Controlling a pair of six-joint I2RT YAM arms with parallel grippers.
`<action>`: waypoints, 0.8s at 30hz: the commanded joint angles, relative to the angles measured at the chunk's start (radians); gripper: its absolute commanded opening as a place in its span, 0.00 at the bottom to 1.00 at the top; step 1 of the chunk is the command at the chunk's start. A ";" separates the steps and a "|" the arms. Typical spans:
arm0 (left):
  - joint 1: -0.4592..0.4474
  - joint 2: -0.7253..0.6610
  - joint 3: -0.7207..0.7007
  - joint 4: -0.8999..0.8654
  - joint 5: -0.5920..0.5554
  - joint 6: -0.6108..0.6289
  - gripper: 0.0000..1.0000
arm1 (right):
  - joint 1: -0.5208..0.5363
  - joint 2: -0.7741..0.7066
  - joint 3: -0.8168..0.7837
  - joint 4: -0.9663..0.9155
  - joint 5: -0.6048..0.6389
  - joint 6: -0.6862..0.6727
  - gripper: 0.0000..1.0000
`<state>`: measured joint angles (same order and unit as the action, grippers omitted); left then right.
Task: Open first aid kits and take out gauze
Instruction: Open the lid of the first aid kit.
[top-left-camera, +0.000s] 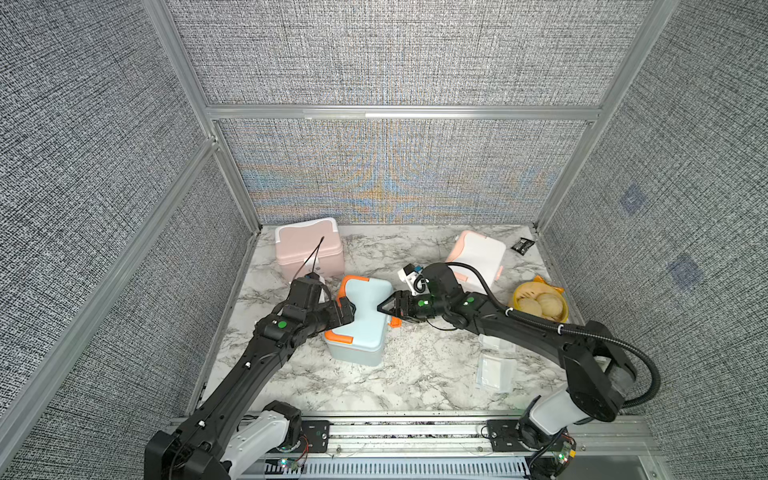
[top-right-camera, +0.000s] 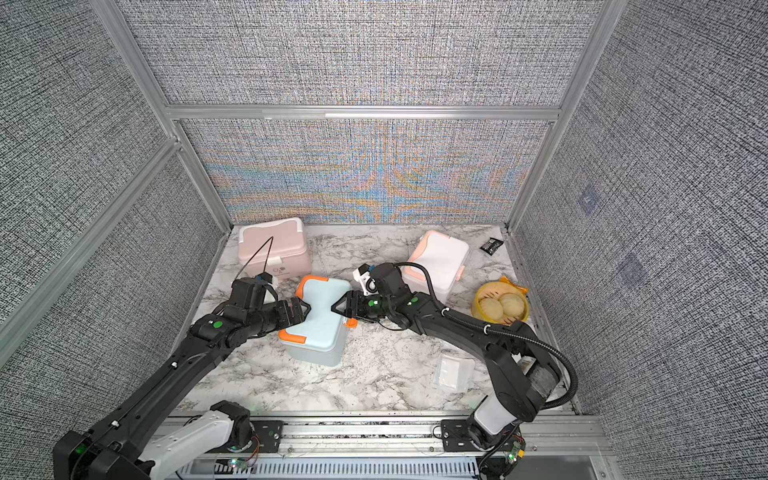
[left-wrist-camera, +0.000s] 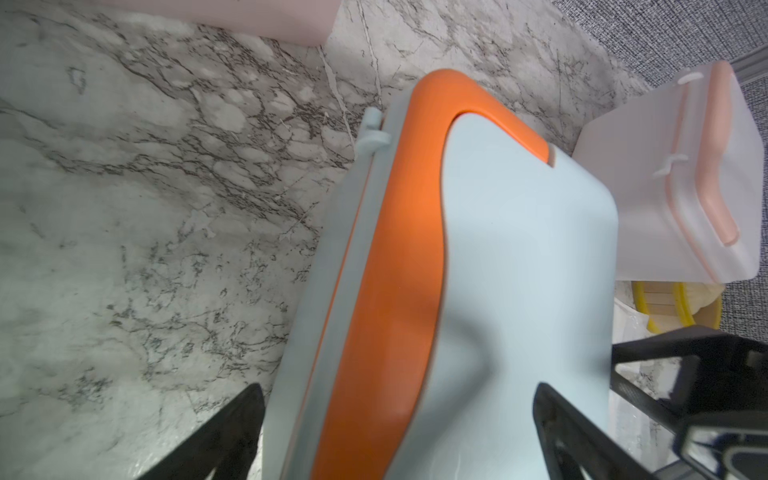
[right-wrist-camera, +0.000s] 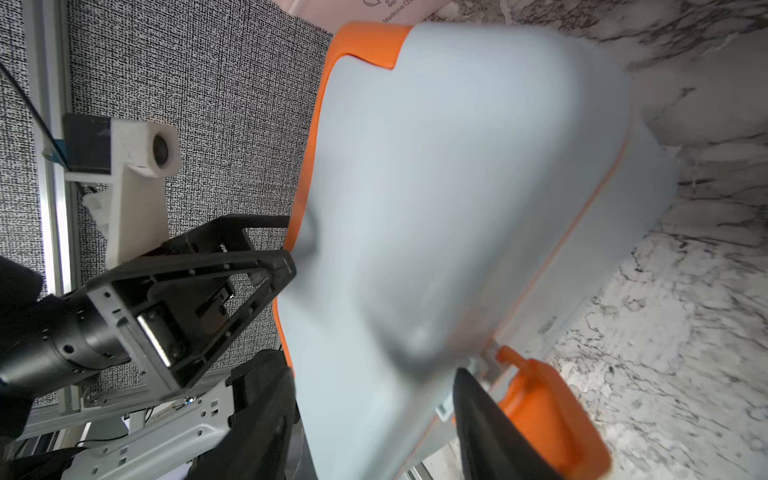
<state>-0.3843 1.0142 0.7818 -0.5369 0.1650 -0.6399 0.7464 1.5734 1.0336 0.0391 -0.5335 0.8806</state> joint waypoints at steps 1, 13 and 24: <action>0.002 0.000 -0.010 0.043 0.034 -0.010 1.00 | 0.002 0.005 0.003 0.022 -0.007 0.008 0.62; 0.002 -0.013 -0.024 0.040 0.022 -0.012 1.00 | 0.002 -0.052 -0.015 -0.059 0.059 -0.026 0.62; 0.001 -0.022 -0.029 0.034 0.021 -0.014 1.00 | 0.008 0.013 -0.002 -0.005 0.016 -0.004 0.62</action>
<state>-0.3836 0.9962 0.7528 -0.5110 0.1822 -0.6544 0.7532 1.5795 1.0229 -0.0017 -0.4961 0.8692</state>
